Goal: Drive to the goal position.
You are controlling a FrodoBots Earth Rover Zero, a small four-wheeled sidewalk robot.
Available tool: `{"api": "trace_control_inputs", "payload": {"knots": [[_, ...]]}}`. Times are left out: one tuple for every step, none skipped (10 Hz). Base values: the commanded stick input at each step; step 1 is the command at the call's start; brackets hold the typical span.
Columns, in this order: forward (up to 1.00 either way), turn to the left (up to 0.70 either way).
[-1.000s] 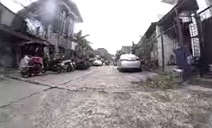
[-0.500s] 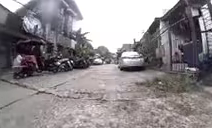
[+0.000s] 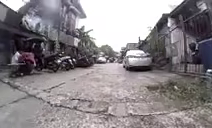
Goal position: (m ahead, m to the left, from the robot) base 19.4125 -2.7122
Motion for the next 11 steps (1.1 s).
{"api": "trace_control_inputs", "payload": {"knots": [[1.00, 0.07], [1.00, 0.27], [1.00, 0.17], [1.00, 0.00], [1.00, 0.00], [1.00, 0.00], [1.00, 0.00], [1.00, 0.00], [1.00, 0.00], [1.00, 0.00], [1.00, 0.00]]}}
